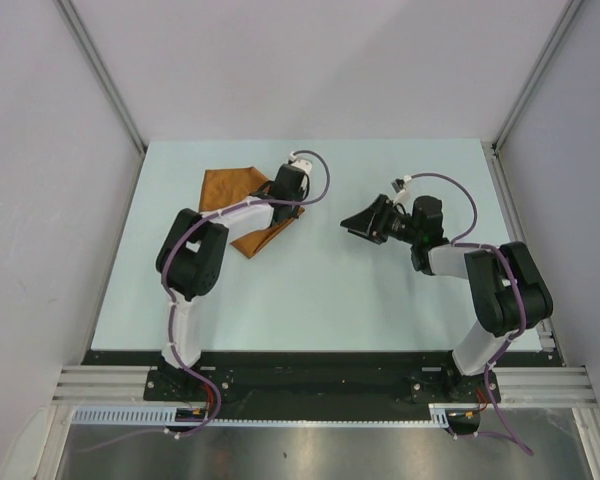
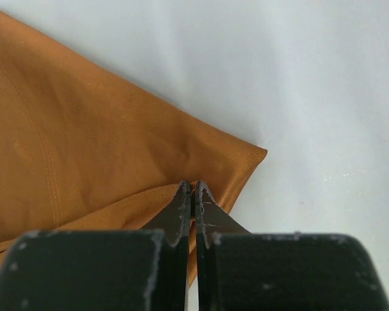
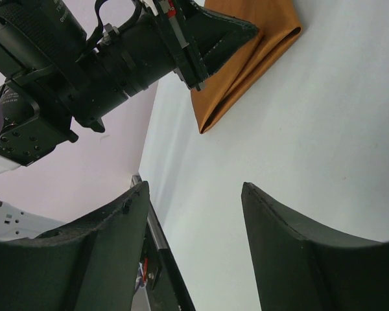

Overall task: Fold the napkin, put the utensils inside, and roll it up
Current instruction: Fold the napkin

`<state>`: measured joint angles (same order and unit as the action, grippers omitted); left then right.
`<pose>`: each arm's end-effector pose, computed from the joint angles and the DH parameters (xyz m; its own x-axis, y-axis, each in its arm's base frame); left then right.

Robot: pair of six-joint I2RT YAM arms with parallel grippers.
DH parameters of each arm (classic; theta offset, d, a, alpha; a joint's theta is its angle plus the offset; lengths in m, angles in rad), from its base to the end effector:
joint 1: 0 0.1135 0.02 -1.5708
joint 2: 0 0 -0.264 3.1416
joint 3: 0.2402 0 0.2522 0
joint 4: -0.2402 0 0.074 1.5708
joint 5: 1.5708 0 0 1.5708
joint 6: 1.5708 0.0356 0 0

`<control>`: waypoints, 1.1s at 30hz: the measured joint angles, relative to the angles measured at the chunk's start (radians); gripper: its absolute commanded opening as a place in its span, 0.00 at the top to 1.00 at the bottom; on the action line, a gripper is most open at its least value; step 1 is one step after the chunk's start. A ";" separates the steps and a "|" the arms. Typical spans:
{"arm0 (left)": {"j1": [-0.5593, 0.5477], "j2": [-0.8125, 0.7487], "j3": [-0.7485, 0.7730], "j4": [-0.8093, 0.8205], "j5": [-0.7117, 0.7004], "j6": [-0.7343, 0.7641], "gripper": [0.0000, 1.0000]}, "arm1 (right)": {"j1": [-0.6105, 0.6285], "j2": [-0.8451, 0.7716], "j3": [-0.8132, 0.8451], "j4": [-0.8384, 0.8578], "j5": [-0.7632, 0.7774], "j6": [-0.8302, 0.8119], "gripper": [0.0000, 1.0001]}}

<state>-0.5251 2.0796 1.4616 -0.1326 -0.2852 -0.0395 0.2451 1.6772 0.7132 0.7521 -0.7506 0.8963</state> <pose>0.4049 -0.2230 0.1773 -0.6017 0.3048 -0.7383 0.2795 0.9462 0.1629 0.3189 0.1048 0.1880 -0.7712 0.3958 -0.4985 -0.3554 0.3818 0.8531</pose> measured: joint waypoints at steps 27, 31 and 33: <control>-0.011 -0.150 0.034 -0.031 0.024 -0.042 0.00 | 0.012 0.207 0.250 -0.124 -0.022 -0.126 0.35; 0.011 -0.267 0.018 -0.033 0.045 -0.078 0.00 | 0.018 0.354 0.399 -0.143 -0.035 -0.147 0.34; 0.049 -0.321 -0.016 -0.040 0.084 -0.115 0.00 | 0.025 0.428 0.471 -0.147 -0.045 -0.150 0.34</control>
<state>-0.4763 1.7584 1.4456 -0.1730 -0.2008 -0.1547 0.2699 2.1048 1.1843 0.6048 -0.7956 0.7467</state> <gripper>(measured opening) 0.996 0.653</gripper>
